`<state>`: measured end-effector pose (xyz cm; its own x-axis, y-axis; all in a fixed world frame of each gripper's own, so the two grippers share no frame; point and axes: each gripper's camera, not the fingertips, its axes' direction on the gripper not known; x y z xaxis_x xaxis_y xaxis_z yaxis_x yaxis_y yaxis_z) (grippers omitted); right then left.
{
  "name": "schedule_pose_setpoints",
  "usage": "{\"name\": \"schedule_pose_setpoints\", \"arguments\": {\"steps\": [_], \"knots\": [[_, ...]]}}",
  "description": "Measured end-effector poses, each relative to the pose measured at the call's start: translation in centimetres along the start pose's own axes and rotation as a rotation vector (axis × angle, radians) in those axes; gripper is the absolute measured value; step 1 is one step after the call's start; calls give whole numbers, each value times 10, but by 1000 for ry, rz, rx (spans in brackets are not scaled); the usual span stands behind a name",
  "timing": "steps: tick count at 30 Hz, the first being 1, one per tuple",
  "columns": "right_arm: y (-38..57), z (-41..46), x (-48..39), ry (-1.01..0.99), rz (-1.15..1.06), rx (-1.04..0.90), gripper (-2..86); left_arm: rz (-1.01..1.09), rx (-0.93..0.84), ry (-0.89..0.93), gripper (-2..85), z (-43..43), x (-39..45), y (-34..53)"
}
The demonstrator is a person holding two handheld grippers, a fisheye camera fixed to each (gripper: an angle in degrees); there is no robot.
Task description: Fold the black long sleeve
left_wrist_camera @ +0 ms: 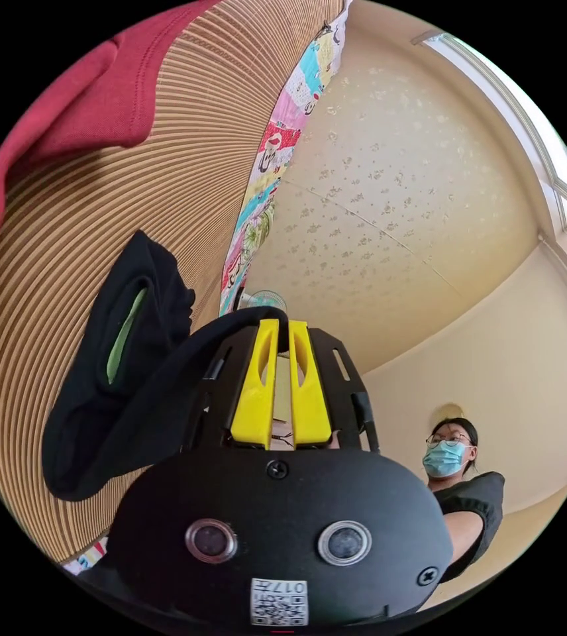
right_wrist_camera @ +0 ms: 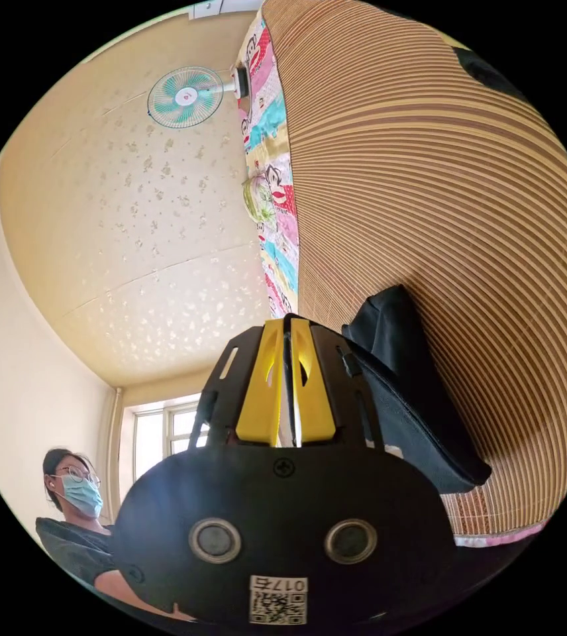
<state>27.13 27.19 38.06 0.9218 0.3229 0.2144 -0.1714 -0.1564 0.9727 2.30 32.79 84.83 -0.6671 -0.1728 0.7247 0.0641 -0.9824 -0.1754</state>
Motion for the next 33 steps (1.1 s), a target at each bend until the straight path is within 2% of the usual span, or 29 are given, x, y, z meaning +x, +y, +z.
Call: {"name": "schedule_pose_setpoints", "arguments": {"steps": [7, 8, 12, 15, 16, 21, 24, 29, 33], "knots": [[-89, 38, 105, 170, 29, -7, 25, -51, -1, -136, 44, 49, -43, -60], [-98, 41, 123, 182, 21, -17, 25, -48, -5, -151, 69, 54, -51, -67], [-112, 24, 170, 54, -43, 72, 23, 60, -68, -75, 119, 64, -59, -76], [-115, 5, 210, 4, -49, 77, 23, 129, -178, -216, 133, 65, -48, -63], [-112, 5, 222, 66, -61, 23, 24, 142, -200, -264, 136, 65, -45, -58], [-72, 42, 278, 287, -162, -299, 32, 227, -295, -784, 168, 58, -46, 8], [-27, 91, 323, 393, -213, -523, 44, 245, -349, -939, 169, 60, -73, 37], [71, 208, 401, 601, -350, -891, 91, 188, -416, -1007, 163, 60, -130, 54], [133, 283, 439, 719, -459, -1000, 119, 125, -451, -924, 125, 55, -172, 54]]}}
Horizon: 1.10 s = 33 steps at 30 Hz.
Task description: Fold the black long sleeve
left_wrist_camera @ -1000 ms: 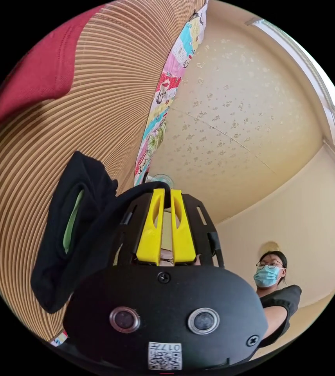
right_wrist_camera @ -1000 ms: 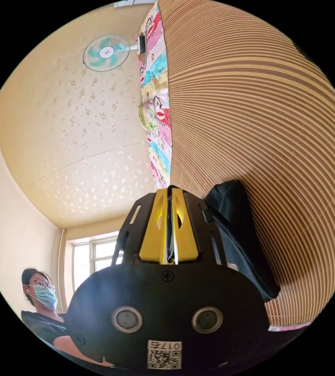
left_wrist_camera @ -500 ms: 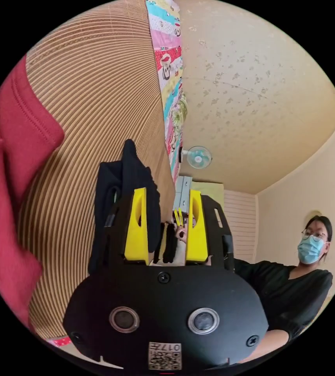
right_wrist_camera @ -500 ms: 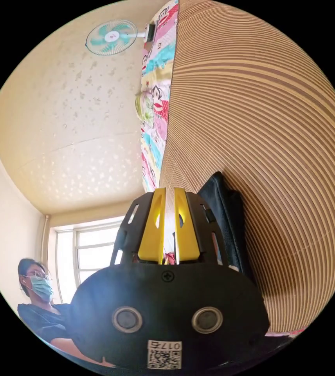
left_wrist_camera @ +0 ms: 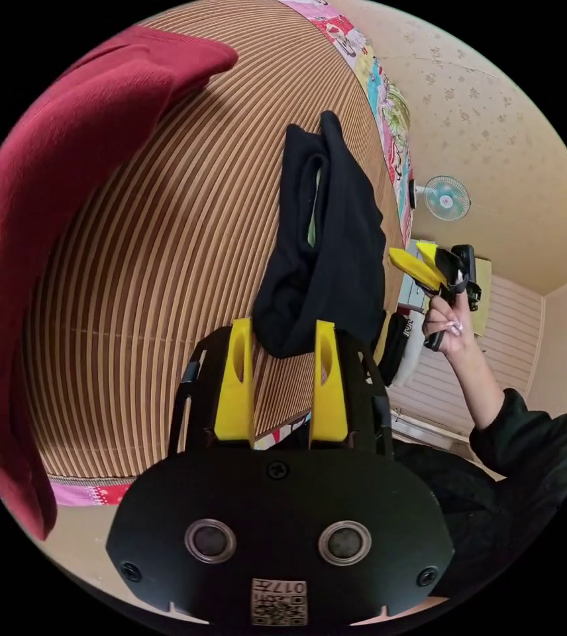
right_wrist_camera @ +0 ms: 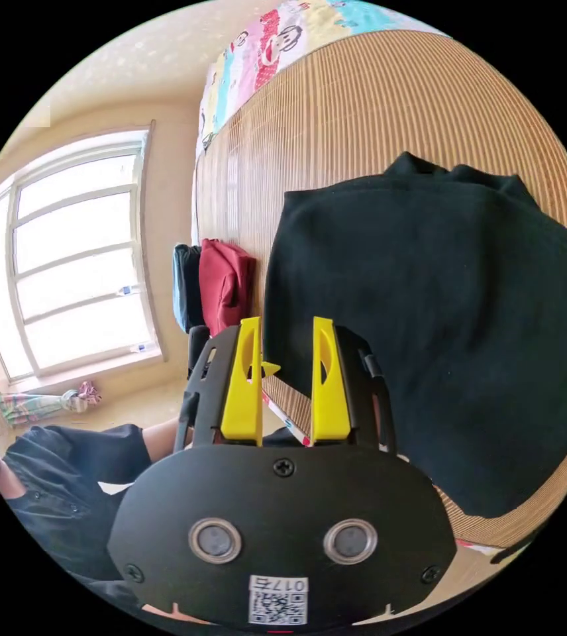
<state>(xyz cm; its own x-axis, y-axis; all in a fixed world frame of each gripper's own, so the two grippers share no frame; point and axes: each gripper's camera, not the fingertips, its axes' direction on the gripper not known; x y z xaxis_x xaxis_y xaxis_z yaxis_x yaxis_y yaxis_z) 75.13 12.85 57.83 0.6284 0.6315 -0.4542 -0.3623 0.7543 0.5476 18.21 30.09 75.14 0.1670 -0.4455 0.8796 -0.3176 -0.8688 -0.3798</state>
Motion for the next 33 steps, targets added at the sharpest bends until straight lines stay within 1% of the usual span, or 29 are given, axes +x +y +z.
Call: {"name": "schedule_pose_setpoints", "arguments": {"steps": [2, 3, 4, 7, 10, 12, 14, 15, 17, 18, 20, 23, 25, 27, 29, 30, 32, 33], "knots": [[-19, 61, -24, 102, -38, -76, 133, -20, 9, 23, 111, 4, -12, -1], [-22, 75, -29, 135, -45, -79, 136, -28, 11, 24, 98, 6, -17, -1], [-26, 101, -37, 215, -45, -80, 141, -25, 12, 25, 91, 7, -19, -1], [-34, 160, -39, 408, 43, -136, 161, 30, 29, 65, 77, 9, -17, 2], [-32, 208, -32, 508, 104, -180, 175, 72, 58, 36, 72, 6, -9, 7], [-29, 234, -28, 615, 117, -205, 178, 87, 109, 33, 66, 2, -1, 11], [-24, 269, -25, 759, 89, -248, 183, 106, 137, 21, 62, 0, 6, 13], [-22, 278, -24, 787, 78, -265, 185, 123, 149, 1, 58, 0, 11, 14], [-16, 307, -25, 929, 30, -332, 184, 155, 150, -31, 54, 2, 17, 13], [-14, 312, -25, 967, 18, -349, 180, 162, 151, -59, 52, 3, 19, 12], [-7, 329, -23, 1118, -41, -422, 156, 160, 149, -97, 52, 6, 18, 9], [-1, 332, -20, 1221, -115, -535, 119, 165, 156, -82, 53, 5, 10, 6], [0, 315, -22, 1208, -128, -540, 99, 184, 148, -96, 62, 3, 7, 4], [1, 284, -23, 1137, -108, -512, 87, 264, 87, -61, 104, 3, 6, -3], [9, 219, -24, 934, -111, -414, 81, 327, 37, -43, 129, -1, 9, -6], [15, 199, -24, 870, -129, -379, 80, 379, 23, -28, 136, -6, 12, -5], [45, 106, -16, 612, -203, -242, 78, 439, -5, 7, 138, -14, 15, -5], [55, 80, -11, 541, -213, -206, 78, 464, -28, 35, 139, -17, 16, -7]]}}
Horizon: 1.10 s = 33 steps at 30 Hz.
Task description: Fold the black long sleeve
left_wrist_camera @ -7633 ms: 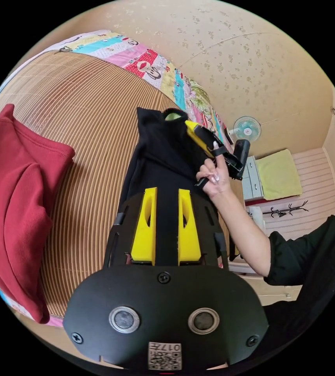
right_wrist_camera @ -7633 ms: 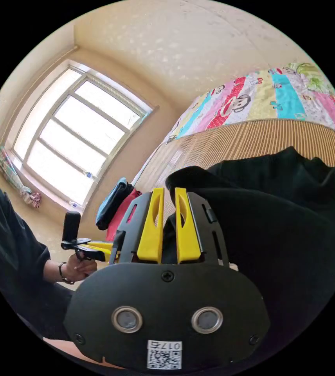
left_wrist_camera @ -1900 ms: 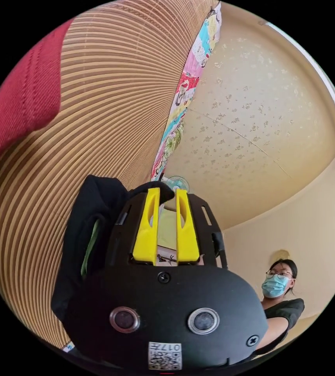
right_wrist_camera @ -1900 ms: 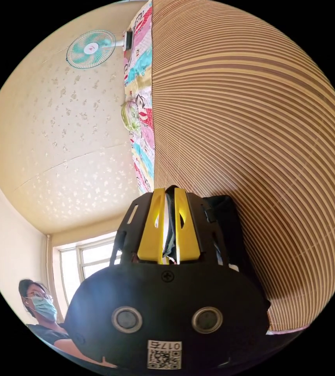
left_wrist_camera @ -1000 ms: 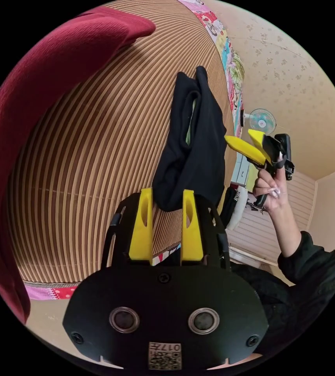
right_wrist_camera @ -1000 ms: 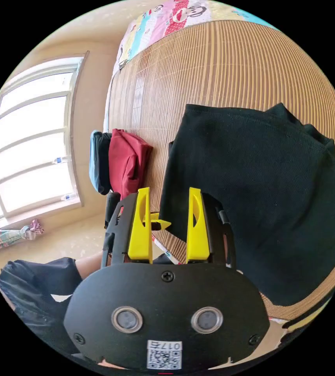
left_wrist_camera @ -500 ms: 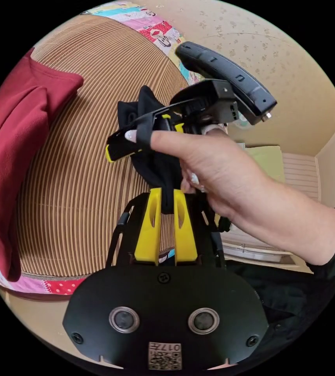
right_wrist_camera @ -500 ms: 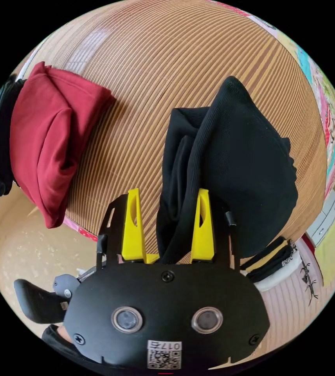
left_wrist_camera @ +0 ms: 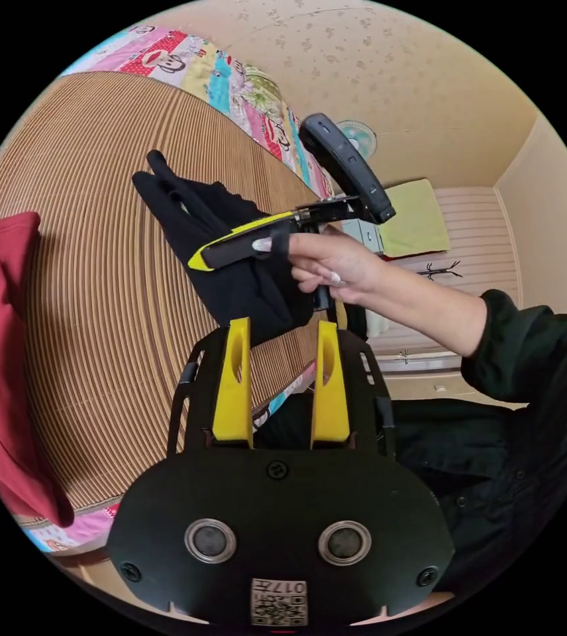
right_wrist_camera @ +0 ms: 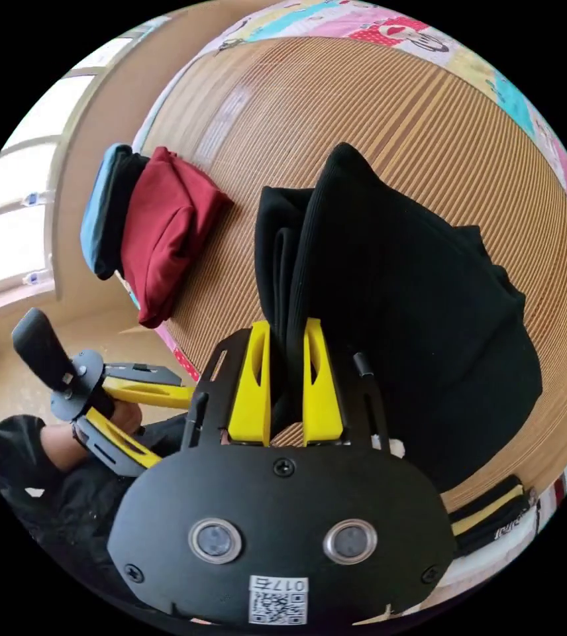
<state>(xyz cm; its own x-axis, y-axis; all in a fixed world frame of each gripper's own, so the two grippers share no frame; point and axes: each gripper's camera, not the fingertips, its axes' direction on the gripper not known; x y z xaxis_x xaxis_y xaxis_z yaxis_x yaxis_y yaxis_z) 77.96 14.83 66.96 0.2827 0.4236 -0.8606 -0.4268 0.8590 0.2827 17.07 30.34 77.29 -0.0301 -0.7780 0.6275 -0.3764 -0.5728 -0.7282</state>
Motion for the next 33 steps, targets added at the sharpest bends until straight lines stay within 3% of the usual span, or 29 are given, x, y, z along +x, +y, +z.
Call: {"name": "schedule_pose_setpoints", "arguments": {"steps": [2, 5, 10, 14, 21, 28, 33], "knots": [[69, -73, 62, -240, -35, 162, 77, 23, -31, 33, 140, -2, -2, -3], [159, -156, 137, -439, -75, 352, 77, 26, -100, 56, 140, 8, -11, -11], [278, -233, 240, -598, -109, 566, 78, -13, -197, 72, 140, 50, -28, -34], [337, -231, 321, -611, 46, 624, 80, -51, -256, 46, 143, 99, -43, -63], [360, -226, 386, -704, 263, 626, 99, -132, -222, -36, 162, 149, -76, -131], [363, -307, 374, -739, 316, 797, 188, -195, -166, -84, 186, 165, -108, -190], [272, -303, 331, -721, 327, 544, 179, -271, -301, -107, 182, 213, -130, -213]]}}
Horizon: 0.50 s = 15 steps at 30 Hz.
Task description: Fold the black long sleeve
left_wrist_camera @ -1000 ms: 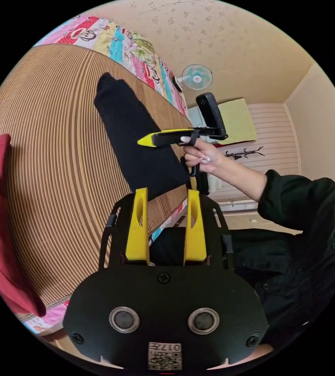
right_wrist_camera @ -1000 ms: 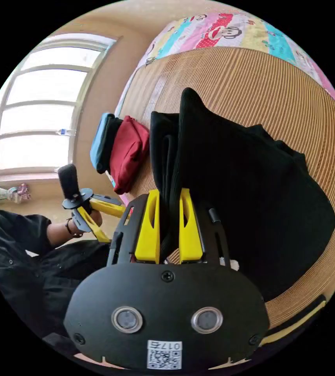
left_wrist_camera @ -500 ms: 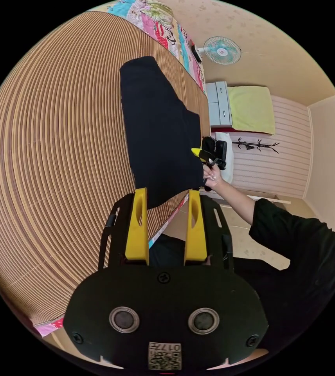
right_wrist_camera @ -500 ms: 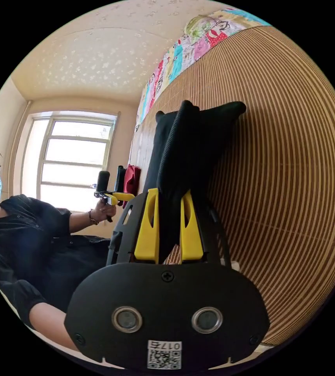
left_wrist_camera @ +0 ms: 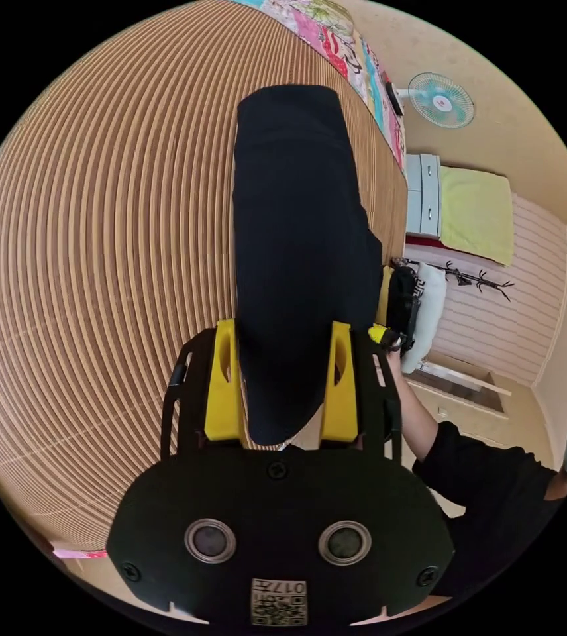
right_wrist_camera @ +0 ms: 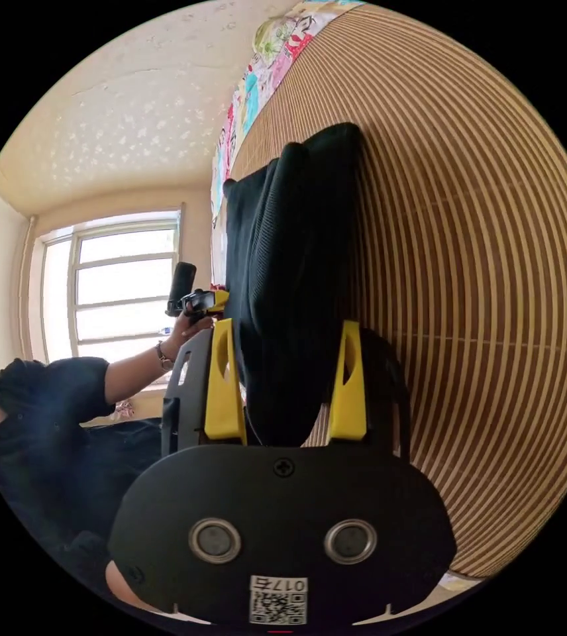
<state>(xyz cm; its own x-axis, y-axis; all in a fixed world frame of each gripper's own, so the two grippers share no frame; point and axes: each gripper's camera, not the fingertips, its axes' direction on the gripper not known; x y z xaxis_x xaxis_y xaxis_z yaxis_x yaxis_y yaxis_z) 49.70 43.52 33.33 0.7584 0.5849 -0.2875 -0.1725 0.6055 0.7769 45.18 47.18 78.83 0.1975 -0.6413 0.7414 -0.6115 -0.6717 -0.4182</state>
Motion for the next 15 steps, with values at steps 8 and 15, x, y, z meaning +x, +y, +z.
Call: {"name": "schedule_pose_setpoints", "arguments": {"steps": [8, 15], "knots": [[-6, 28, -91, 162, -19, -62, 120, 24, -124, -6, 153, 52, 39, -12], [21, -21, -155, 664, 125, -46, 132, 68, -242, 80, 159, 191, 128, -28]]}}
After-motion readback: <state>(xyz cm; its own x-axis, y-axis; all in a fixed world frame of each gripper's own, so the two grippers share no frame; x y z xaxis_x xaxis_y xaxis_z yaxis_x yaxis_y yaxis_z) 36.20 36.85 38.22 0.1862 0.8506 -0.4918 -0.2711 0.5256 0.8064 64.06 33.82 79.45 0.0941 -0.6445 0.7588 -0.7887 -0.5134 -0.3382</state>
